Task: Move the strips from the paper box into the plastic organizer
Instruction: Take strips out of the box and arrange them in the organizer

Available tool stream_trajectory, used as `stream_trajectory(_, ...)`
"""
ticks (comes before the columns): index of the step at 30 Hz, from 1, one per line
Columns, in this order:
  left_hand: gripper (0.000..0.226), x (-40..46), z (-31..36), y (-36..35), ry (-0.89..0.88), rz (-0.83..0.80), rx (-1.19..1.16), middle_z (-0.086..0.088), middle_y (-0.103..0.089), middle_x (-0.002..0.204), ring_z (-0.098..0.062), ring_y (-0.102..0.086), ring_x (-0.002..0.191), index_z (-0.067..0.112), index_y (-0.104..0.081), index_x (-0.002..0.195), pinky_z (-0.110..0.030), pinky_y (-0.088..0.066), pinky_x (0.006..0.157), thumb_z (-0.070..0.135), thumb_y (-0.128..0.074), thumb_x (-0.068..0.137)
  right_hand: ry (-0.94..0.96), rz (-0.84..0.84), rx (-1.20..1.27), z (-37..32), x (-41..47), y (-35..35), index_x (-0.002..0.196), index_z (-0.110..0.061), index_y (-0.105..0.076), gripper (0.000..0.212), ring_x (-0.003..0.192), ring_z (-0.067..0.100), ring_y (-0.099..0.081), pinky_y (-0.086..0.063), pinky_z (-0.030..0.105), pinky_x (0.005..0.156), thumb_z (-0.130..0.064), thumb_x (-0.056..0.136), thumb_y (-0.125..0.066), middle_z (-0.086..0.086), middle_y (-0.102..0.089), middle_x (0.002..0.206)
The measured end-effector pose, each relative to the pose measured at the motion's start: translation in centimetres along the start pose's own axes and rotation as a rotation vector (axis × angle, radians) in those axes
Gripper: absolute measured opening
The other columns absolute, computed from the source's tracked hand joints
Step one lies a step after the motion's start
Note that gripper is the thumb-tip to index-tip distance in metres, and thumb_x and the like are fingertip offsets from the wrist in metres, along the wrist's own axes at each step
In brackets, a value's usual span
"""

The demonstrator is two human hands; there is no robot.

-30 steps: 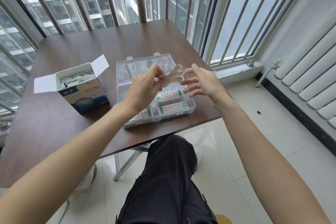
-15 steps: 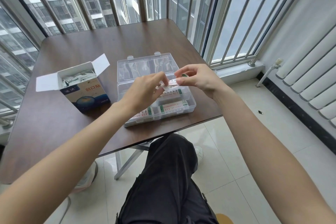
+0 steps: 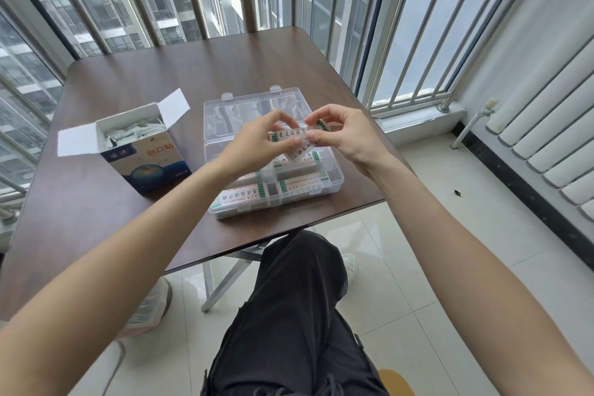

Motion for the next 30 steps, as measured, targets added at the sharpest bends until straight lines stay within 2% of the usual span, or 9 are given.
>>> stream_trajectory(3, 0.02, 0.3, -0.2, 0.0, 0.009, 0.014, -0.007, 0.003, -0.062, 0.107, -0.002, -0.054, 0.074, 0.025, -0.057, 0.098, -0.027, -0.045, 0.077, 0.032, -0.07, 0.083, -0.018, 0.033, -0.066, 0.7, 0.2, 0.1, 0.089, -0.016, -0.068, 0.019, 0.083, 0.024, -0.069, -0.058, 0.036, 0.078, -0.009, 0.075, -0.078, 0.01, -0.064, 0.104)
stream_trajectory(5, 0.016, 0.5, -0.3, -0.1, 0.021, 0.001, -0.028, 0.002, -0.064, 0.103, -0.009, -0.059, 0.079, 0.022, -0.059, 0.094, -0.027, -0.047, 0.079, 0.025, -0.07, 0.083, -0.043, 0.03, -0.134, 1.0, 0.3, 0.1, 0.09, -0.027, -0.068, 0.023, 0.089, 0.024, -0.068, -0.057, 0.041, 0.082, -0.016, 0.073, -0.079, 0.003, -0.064, 0.104)
stream_trajectory(8, 0.009, 0.4, -0.4, -0.2, 0.016, -0.023, -0.002, 0.001, -0.067, 0.094, -0.016, -0.065, 0.084, 0.02, -0.059, 0.093, -0.031, -0.053, 0.081, 0.018, -0.066, 0.087, -0.049, 0.026, -0.218, 1.2, 0.3, -0.3, 0.091, -0.034, -0.066, 0.028, 0.091, 0.024, -0.066, -0.055, 0.046, 0.084, -0.022, 0.07, -0.079, 0.005, -0.067, 0.096)
stream_trajectory(11, 0.012, 0.3, -0.3, -0.1, -0.035, 0.023, 0.074, 0.002, -0.067, 0.093, -0.011, -0.064, 0.082, 0.021, -0.055, 0.098, -0.019, -0.048, 0.073, 0.016, -0.062, 0.089, 0.0, 0.064, -0.297, 0.9, 0.1, -0.6, 0.096, -0.026, -0.066, 0.023, 0.083, 0.022, -0.067, -0.056, 0.043, 0.079, -0.018, 0.077, -0.075, 0.002, -0.065, 0.087)
stream_trajectory(15, 0.012, 0.9, 0.1, 0.8, -0.069, 0.117, 0.106, 0.005, -0.068, 0.093, -0.006, -0.062, 0.082, 0.02, -0.06, 0.098, -0.011, -0.043, 0.067, 0.02, -0.066, 0.087, 0.049, 0.157, -0.282, 0.7, 0.2, -0.8, 0.088, -0.025, -0.066, 0.013, 0.08, 0.021, -0.067, -0.058, 0.041, 0.073, -0.019, 0.079, -0.074, 0.003, -0.067, 0.084)
stream_trajectory(20, 0.009, 1.2, -0.3, 0.9, -0.079, 0.118, 0.129, 0.001, -0.071, 0.093, -0.004, -0.061, 0.076, 0.021, -0.066, 0.092, -0.016, -0.047, 0.072, 0.021, -0.07, 0.084, 0.033, 0.176, -0.306, 1.0, 0.2, -0.9, 0.085, -0.022, -0.065, 0.011, 0.077, 0.023, -0.067, -0.057, 0.04, 0.075, -0.019, 0.08, -0.074, 0.004, -0.068, 0.082)
stream_trajectory(25, 0.007, 1.6, 0.3, 1.2, -0.112, 0.185, 0.126, 0.002, -0.07, 0.088, -0.016, -0.061, 0.075, 0.021, -0.067, 0.09, -0.031, -0.052, 0.073, 0.021, -0.07, 0.083, 0.043, 0.231, -0.261, 0.8, 0.4, -1.1, 0.085, -0.018, -0.065, 0.008, 0.075, 0.018, -0.067, -0.059, 0.037, 0.071, -0.018, 0.081, -0.072, -0.001, -0.066, 0.076)
stream_trajectory(28, 0.005, 1.9, 0.7, 1.8, -0.112, 0.182, 0.149, 0.004, -0.069, 0.085, -0.006, -0.051, 0.061, 0.022, -0.068, 0.088, -0.021, -0.046, 0.062, 0.021, -0.07, 0.084, 0.036, 0.231, -0.249, 0.5, 0.6, -1.2, 0.085, -0.017, -0.065, 0.008, 0.073, 0.014, -0.067, -0.059, 0.032, 0.071, -0.018, 0.082, -0.072, -0.001, -0.067, 0.075)
stream_trajectory(30, 0.005, 1.8, 0.4, 1.8, -0.082, 0.118, 0.17, 0.006, -0.068, 0.083, -0.007, -0.058, 0.067, 0.023, -0.067, 0.088, -0.02, -0.048, 0.065, 0.021, -0.07, 0.084, 0.044, 0.185, -0.368, 0.4, 0.3, -1.1, 0.083, -0.019, -0.066, 0.008, 0.075, 0.013, -0.066, -0.056, 0.031, 0.075, -0.022, 0.081, -0.073, -0.002, -0.068, 0.076)
Point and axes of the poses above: each hand's wrist, its own x-axis towards the middle knuckle, its own y-axis out of the back of the hand, z = x × y, the point moved 1 cm from there along x, towards the middle knuckle
